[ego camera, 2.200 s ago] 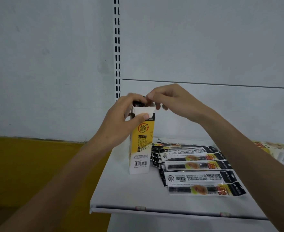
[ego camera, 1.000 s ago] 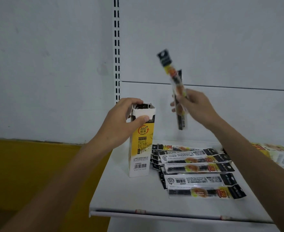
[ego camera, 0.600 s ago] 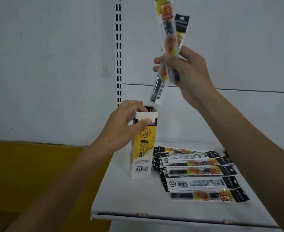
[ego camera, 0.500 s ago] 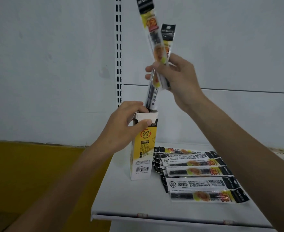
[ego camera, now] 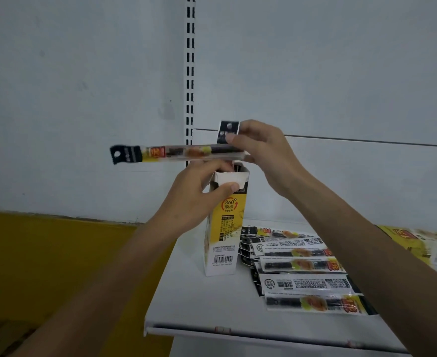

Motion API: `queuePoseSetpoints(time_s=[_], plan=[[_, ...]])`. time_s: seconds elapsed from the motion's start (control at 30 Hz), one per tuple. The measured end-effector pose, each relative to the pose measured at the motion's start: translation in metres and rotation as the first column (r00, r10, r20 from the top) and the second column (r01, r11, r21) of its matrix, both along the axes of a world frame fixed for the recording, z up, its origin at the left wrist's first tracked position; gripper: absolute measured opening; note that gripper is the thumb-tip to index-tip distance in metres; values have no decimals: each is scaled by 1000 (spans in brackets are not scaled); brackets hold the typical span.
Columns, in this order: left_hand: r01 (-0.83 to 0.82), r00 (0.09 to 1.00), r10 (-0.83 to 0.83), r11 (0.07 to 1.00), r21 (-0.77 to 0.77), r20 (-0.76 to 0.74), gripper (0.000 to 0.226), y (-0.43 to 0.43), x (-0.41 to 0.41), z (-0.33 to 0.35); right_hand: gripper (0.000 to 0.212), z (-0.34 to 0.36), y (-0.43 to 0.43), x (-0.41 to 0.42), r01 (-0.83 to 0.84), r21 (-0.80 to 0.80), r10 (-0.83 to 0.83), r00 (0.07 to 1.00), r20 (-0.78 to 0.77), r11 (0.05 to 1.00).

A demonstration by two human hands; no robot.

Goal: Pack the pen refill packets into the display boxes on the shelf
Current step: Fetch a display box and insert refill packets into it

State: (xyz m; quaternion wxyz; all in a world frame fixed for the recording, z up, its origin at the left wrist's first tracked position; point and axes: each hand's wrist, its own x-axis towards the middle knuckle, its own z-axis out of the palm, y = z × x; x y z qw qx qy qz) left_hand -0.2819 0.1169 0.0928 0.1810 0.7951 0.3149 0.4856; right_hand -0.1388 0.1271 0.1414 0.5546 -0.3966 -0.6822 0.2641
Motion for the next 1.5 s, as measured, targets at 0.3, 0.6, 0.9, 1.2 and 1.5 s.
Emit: queuePoseSetpoints(time_s=[0.3,0.6,0.9,1.2,1.5], plan=[[-3,1000,2,999,-36,-20,17,-1,3,6,16,2,-6,9,-63,-92,79,979,190,994],[-27,999,25,998,-53,-43,6,0,5,9,61,10,-11,7,24,97,-60,920,388,995],[-51,993,50,999,-2,-107,12,2,11,8,12,24,-7,-4,75,168,-115,964,239,983],[17,1000,-17,997,-76,-5,13,12,0,3,42,-6,9,25,34,-87,-17,981,191,996],[86,994,-82,994,-62,66,12,17,3,1,11,-2,5,25,62,-53,-30,884,467,997]])
